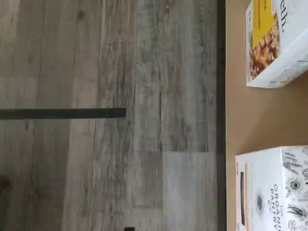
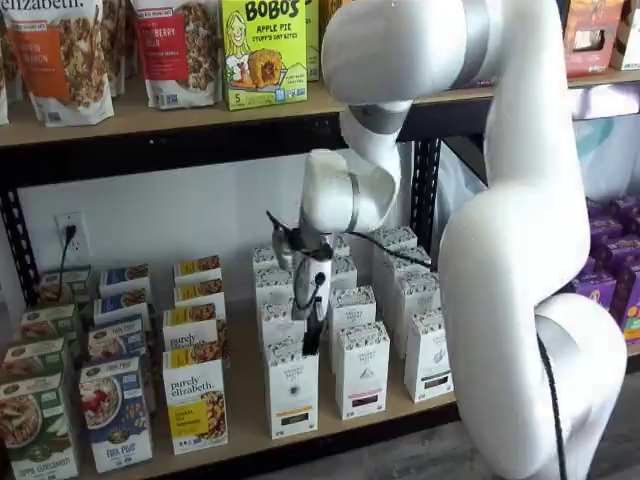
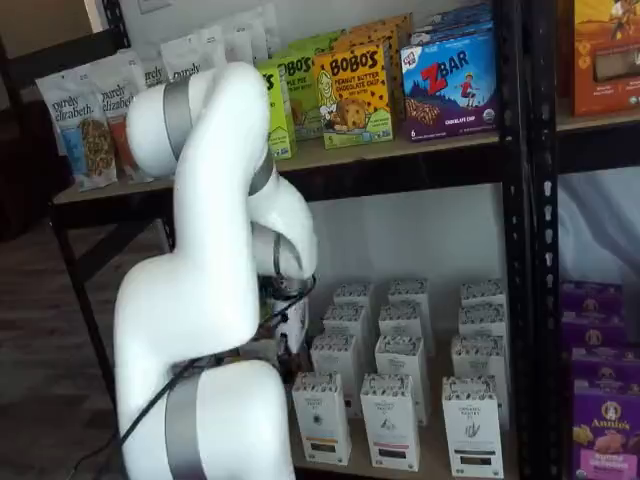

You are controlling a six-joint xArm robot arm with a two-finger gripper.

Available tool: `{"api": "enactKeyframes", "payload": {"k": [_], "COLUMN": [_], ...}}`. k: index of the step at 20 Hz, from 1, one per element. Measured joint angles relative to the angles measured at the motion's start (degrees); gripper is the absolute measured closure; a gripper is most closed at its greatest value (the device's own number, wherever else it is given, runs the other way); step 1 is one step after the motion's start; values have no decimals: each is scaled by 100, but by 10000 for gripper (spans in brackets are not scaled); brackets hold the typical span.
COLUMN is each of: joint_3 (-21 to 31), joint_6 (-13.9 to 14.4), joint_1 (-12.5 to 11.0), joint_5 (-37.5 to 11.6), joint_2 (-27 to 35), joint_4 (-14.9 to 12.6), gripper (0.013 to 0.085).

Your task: Pick up the white box with a yellow strip in the middle, on the bottom shelf, the fourth box from the left

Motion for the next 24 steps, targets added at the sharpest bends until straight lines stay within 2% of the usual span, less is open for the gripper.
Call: {"api": "enactKeyframes", "payload": {"k": [3,6,12,17,24], "joint_3": [-149,-186,-197,-332,-738], "joint_6": [19,-24,-197,-606,-757], "joint_1": [-50,-58,41,130,113], "joint_5": [240,185,-306,-684,-822], "joint_2": [127,224,454,732,1158], "joint_4": [-68,-41,214,733,876], "gripper": [130,130,130,130,130]}}
